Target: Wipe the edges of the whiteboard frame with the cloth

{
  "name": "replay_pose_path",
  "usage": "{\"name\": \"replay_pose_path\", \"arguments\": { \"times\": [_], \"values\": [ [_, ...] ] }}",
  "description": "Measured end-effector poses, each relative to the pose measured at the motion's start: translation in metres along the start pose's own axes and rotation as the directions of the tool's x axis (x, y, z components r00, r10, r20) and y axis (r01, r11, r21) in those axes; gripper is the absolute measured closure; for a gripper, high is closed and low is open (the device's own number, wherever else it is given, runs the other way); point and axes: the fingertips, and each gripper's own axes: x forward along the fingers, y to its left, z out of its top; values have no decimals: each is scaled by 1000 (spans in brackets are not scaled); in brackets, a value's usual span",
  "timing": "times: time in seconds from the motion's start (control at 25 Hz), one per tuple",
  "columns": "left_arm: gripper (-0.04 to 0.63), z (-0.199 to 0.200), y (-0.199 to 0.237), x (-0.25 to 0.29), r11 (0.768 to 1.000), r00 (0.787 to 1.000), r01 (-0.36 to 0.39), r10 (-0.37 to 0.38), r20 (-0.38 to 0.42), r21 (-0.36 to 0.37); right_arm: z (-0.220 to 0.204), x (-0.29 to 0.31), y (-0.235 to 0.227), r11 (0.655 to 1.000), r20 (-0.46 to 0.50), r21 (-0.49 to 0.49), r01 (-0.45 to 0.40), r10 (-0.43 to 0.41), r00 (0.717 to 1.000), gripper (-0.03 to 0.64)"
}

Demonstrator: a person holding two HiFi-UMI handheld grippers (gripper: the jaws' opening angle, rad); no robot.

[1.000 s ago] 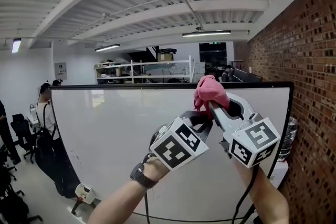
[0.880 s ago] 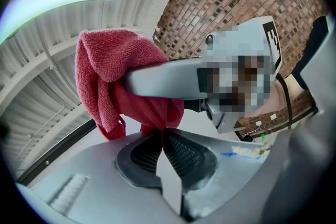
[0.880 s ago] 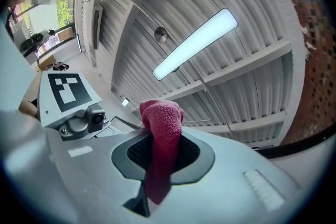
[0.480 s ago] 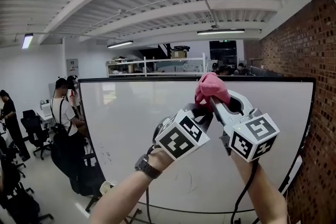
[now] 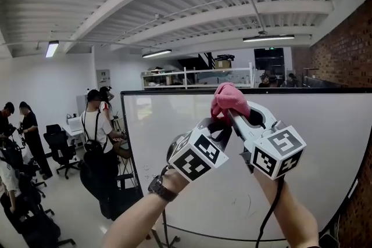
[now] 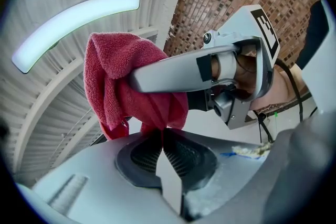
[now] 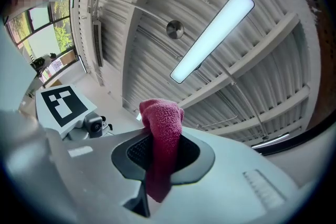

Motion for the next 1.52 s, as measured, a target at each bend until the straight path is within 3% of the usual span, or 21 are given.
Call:
{"name": "replay_pose_path", "arguments": {
  "times": [0.2,0.36,0.64,0.8,0.88,1.0,1.04,1.16,1.4,1.52],
  "values": [
    [580,-49,34,-12,999,999,-17,18,-26,41,-27,49,20,998,10,54,-12,12,1000,563],
    [580,-83,66,-20,1000,1000,-2,3,-11,24,-43,89,33,996,24,79,-32,30,999,563],
    [580,-140,98,-29,998,998,-1,5,-70,61,-78,139,54,990,32,129,-51,47,998,563],
    [580,-165,117,-54,997,994,-16,24,-107,74,-83,168,82,982,10,152,-109,108,994,563],
    [580,-175,128,-70,1000,995,-6,8,-103,23,-79,182,98,979,30,150,-141,138,990,563],
    [580,-178,147,-83,982,996,85,-86,-2,-171,-72,206,107,978,62,146,-152,144,988,563],
    [580,-183,157,-86,982,997,76,-75,12,-174,-73,217,112,978,62,145,-152,145,988,563],
    [580,-216,184,-101,995,1000,10,-12,-18,-102,-86,254,138,975,59,155,-157,150,987,563],
    [580,-279,215,-113,1000,998,-7,6,-61,-21,-126,311,163,979,15,149,-138,137,990,563],
    [580,-314,228,-123,998,998,16,-20,-63,-66,-149,335,180,977,-16,150,-152,156,988,563]
  ]
}}
